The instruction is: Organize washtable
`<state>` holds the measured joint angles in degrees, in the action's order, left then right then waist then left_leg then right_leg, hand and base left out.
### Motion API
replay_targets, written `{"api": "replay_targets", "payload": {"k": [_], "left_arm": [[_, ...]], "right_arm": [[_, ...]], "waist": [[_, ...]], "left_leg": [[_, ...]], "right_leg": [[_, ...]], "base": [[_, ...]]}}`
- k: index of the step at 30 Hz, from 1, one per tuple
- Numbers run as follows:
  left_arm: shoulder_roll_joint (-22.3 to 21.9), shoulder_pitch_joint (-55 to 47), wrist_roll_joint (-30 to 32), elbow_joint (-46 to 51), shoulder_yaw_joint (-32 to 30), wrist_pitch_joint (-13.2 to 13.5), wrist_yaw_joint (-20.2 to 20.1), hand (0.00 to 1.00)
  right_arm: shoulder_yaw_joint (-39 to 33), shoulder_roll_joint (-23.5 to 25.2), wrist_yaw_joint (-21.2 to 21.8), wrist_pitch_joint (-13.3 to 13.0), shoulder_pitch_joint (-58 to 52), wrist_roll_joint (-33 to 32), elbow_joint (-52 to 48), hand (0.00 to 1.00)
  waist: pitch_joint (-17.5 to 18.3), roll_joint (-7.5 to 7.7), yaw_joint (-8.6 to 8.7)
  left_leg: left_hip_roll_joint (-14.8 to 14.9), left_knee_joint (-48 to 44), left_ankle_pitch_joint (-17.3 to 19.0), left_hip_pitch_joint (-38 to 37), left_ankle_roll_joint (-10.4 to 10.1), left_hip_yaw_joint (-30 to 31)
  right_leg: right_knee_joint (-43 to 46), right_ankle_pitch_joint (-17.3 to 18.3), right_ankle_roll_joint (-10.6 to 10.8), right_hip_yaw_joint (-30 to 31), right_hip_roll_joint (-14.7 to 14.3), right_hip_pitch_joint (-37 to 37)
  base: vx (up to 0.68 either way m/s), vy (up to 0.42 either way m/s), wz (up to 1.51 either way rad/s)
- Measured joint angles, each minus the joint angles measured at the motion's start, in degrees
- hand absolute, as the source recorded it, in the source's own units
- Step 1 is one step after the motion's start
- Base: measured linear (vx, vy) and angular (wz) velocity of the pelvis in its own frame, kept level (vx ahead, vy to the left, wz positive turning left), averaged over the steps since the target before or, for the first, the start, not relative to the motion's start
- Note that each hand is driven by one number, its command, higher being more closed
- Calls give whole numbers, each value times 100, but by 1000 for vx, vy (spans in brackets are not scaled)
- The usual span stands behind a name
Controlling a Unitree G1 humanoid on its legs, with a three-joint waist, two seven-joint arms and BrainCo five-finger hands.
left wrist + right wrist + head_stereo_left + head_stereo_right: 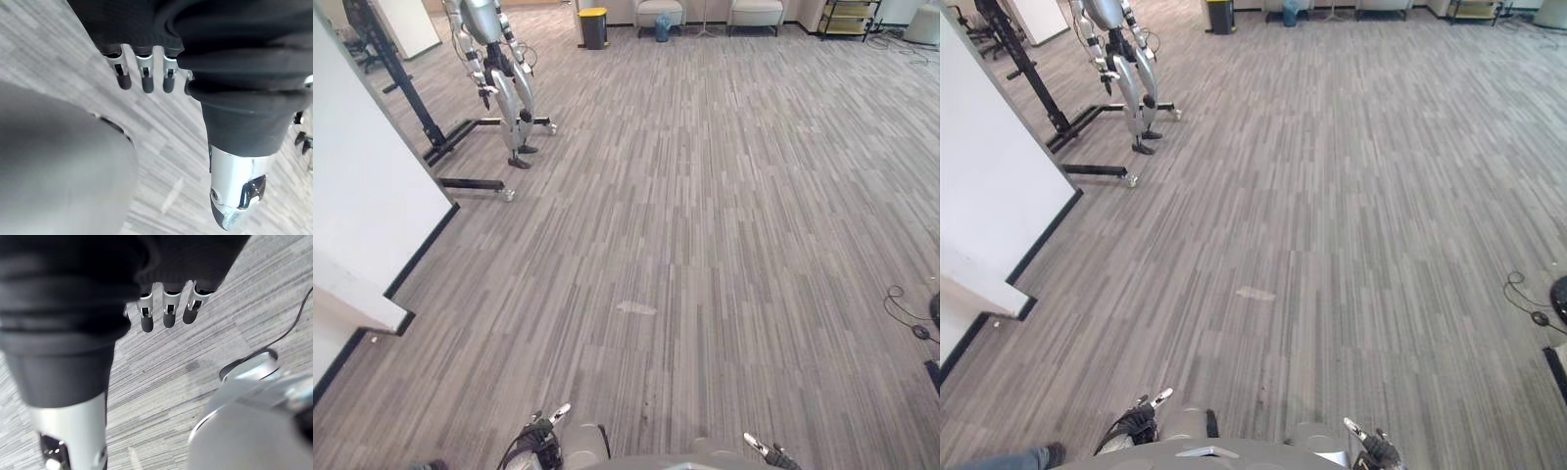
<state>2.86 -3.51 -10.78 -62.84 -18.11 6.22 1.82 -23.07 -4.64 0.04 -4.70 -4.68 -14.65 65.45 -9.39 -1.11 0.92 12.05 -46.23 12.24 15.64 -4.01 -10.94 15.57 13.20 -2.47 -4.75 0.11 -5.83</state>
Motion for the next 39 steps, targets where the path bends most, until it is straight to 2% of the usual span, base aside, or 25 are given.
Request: {"api": "replay_targets", "payload": {"k": [1,3,6,7,8,9,10,11,13,15,16,18,19,21,22,23,27,28,31,32,34,36,37,38,39], "left_arm": [[17,-11,0,-7,-3,28,20,0],[-30,-64,-1,-14,-67,32,123,0],[34,-118,0,-26,-25,29,150,0],[148,-187,6,-87,20,6,148,0],[173,-260,13,-292,149,-2,152,0],[359,-248,20,-460,343,-29,155,0],[445,-238,25,-469,530,-55,163,0],[563,-215,81,-445,844,-68,165,0],[650,-210,163,-410,1288,-94,165,0],[671,-123,232,-318,1527,-90,162,0],[683,-34,230,-315,1635,-89,159,0],[609,142,229,-331,1678,-89,147,0],[531,247,231,-335,1826,-80,127,0],[413,368,234,-342,1833,-66,104,0],[361,367,251,-343,1832,-35,99,0],[237,364,286,-440,1785,-3,100,0],[36,294,335,-472,1227,7,101,0],[15,292,334,-483,1170,4,99,0],[34,257,334,-395,886,19,98,0],[2,163,321,-262,674,21,109,0],[-30,87,322,-194,610,48,109,0],[-29,88,322,-198,570,50,110,0],[-31,97,321,-218,560,50,114,0],[-41,91,322,-232,569,43,115,0],[-69,76,323,-235,574,39,115,0]], "right_arm": [[-14,12,-7,-7,61,-2,1,0],[85,-40,-14,-57,196,-2,-13,0],[304,-137,-7,-78,112,1,10,0],[308,-104,-9,-80,50,2,17,0],[305,-140,-4,-87,-50,2,65,0],[302,-15,-2,-86,-45,1,86,0],[301,59,-2,-82,-22,1,113,0],[274,138,-2,-75,-34,-19,217,0],[307,110,-3,-78,-15,-3,205,0],[452,98,-6,-94,57,-4,200,0],[587,90,4,-122,100,-5,161,0],[702,55,5,-131,129,-19,125,0],[748,-3,4,-120,129,-24,68,0],[752,-38,3,-120,109,-25,20,0],[747,-35,4,-120,88,-22,22,0],[684,-46,10,-105,-14,-18,74,0],[361,-108,-2,-79,-119,-1,248,0],[314,-101,-1,-76,-136,4,254,0],[306,-37,-2,-19,-172,8,250,0],[320,-53,-2,-21,-93,5,200,0],[319,-65,-3,-19,-66,6,201,0],[320,-67,-3,-18,-53,7,201,0],[320,-74,-4,-18,-13,6,204,0],[320,-85,-7,-17,-20,7,207,0],[319,-107,-5,-19,-69,4,207,0]], "waist": [[1,26,-15],[37,-26,-8],[64,-43,-16],[144,121,-69],[363,186,-103],[413,303,-72],[409,391,-47],[432,447,3],[419,401,-2],[407,368,-11],[400,353,8],[363,300,42],[335,253,64],[298,195,164],[305,218,200],[304,249,214],[239,-41,189],[224,-30,191],[171,126,79],[151,83,-8],[155,48,-14],[155,43,-22],[154,38,-17],[159,30,-12],[182,-23,-10]], "left_leg": [[-32,977,-31,-12,-6,53],[-67,3423,-479,-32,-151,714],[-90,3554,-675,2,-214,871],[-259,3213,-990,45,-246,711],[-445,2812,-1239,128,-216,604],[-660,2601,-1099,-1,-33,468],[-756,2632,-1027,-132,36,377],[-894,2767,-917,-457,199,249],[-953,3189,-853,-1075,300,72],[-976,3739,-854,-1724,352,-92],[-986,4016,-819,-2028,408,-189],[-973,4195,-794,-2243,444,-244],[-972,4289,-774,-2352,466,-278],[-1001,4397,-737,-2424,412,-234],[-1046,4385,-692,-2436,356,-181],[-1038,4290,-538,-2518,228,-57],[-675,4142,-399,-2608,-5,192],[-648,4007,-376,-2602,-42,260],[-500,2290,-251,-1932,-193,508],[-370,1136,-271,-1394,-207,517],[-292,657,-181,-1091,-127,387],[-309,1031,-112,-1091,-62,131],[-380,1698,-120,-1131,-64,25],[-517,2719,-274,-1328,-76,22],[-523,3172,-544,-1427,-66,13]], "right_leg": [[-115,48,88,76,74,-108],[-120,449,401,297,286,-251],[23,898,752,468,569,-490],[-13,991,897,548,857,-637],[619,937,1040,843,1025,-366],[1757,642,897,1011,1266,65],[2266,319,761,1040,1357,282],[2998,-460,556,988,1523,605],[3581,-421,441,624,1651,820],[3693,-182,467,260,1527,1043],[3532,111,514,200,1205,1291],[2971,315,508,143,812,1482],[2281,322,488,-21,636,1586],[955,85,542,-97,496,1568],[411,-332,489,53,471,1573],[363,-796,355,124,424,1452],[163,-586,209,-299,179,1068],[97,-536,207,-389,169,963],[-138,-405,154,-601,159,553],[-148,-344,129,-605,112,465],[-208,-291,137,-624,99,297],[-221,-251,158,-564,136,223],[-194,-252,156,-529,185,204],[-116,-207,227,-457,231,232],[-59,-159,272,-416,218,285]], "base": [[-224,-77,-33],[-168,-28,-39],[341,296,-31],[546,437,-63],[666,501,-61],[560,411,-42],[485,339,-12],[332,211,-10],[327,136,-32],[151,-21,-53],[2,-102,-44],[-105,-142,-24],[-230,-154,6],[-220,-94,19],[-7,-154,28],[106,-197,32],[200,-186,31],[171,-178,73],[75,-176,45],[74,-103,-4],[115,-50,1],[129,21,-12],[69,72,-30],[38,89,-32],[25,136,-36]]}}
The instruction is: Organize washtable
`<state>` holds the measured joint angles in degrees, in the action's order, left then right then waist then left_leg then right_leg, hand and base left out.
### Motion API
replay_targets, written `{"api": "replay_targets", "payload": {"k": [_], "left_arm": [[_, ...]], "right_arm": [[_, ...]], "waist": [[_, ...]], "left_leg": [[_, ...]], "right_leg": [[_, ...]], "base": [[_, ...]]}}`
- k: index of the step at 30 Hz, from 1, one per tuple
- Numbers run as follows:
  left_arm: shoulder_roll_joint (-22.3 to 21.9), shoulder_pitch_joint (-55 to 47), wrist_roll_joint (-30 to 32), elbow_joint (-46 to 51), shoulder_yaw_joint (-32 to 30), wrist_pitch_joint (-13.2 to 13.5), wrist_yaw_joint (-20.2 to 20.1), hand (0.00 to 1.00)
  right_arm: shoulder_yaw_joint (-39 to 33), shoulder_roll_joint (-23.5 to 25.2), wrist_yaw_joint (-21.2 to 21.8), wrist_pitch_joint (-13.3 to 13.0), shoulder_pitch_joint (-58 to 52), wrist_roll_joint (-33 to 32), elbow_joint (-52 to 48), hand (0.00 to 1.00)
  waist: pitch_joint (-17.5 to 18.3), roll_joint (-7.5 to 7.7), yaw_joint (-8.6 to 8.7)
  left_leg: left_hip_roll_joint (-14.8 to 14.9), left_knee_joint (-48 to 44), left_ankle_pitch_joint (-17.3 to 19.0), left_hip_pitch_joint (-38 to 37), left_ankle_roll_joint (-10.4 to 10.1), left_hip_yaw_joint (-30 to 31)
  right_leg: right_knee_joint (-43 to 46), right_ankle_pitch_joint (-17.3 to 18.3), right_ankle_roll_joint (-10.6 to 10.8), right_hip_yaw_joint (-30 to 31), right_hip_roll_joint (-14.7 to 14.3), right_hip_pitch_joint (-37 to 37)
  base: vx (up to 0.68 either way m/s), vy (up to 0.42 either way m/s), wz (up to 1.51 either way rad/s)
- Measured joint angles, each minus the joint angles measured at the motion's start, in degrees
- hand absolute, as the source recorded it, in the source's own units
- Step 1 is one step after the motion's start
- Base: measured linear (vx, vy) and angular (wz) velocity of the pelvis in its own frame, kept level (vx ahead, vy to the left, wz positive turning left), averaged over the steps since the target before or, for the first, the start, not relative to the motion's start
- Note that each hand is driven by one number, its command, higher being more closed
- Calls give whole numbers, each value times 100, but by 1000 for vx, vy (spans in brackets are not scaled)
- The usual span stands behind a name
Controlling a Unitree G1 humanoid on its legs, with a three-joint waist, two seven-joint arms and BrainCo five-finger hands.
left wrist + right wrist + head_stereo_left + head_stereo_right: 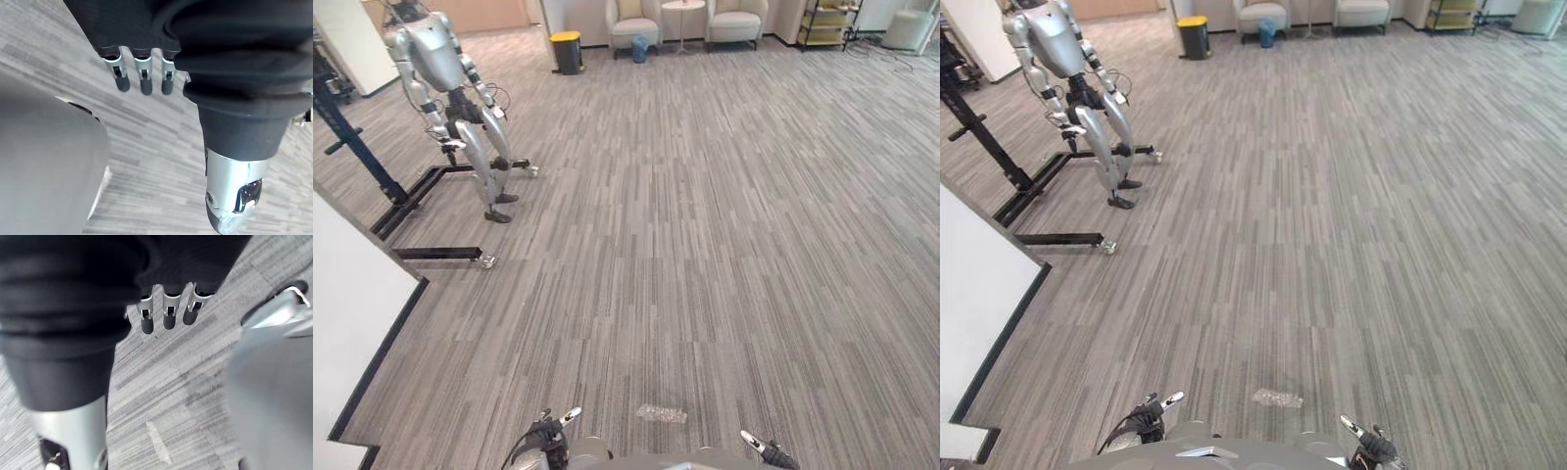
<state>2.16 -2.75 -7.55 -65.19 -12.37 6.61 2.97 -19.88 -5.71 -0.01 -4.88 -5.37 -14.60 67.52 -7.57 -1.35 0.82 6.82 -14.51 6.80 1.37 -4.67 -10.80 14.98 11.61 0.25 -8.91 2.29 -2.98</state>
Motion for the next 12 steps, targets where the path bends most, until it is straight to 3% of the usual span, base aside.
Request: {"api": "replay_targets", "payload": {"k": [1,5,12], "left_arm": [[-29,2,2,-15,-57,1,3,0],[105,69,17,-220,177,-28,-4,0],[255,80,4,-225,783,-23,-18,0]], "right_arm": [[-9,-25,-12,8,-15,4,18,0],[-2,103,0,5,-177,8,21,0],[-22,120,13,22,-278,236,57,0]], "waist": [[-17,-16,-7],[169,180,61],[255,231,56]], "left_leg": [[-42,261,-316,-86,50,-37],[-436,1207,-537,-665,200,-242],[-562,1619,-598,-873,233,-282]], "right_leg": [[149,128,23,125,15,28],[-87,132,200,338,280,-124],[-568,-48,303,346,289,-364]], "base": [[131,150,-33],[248,160,-22],[124,58,-1]]}}
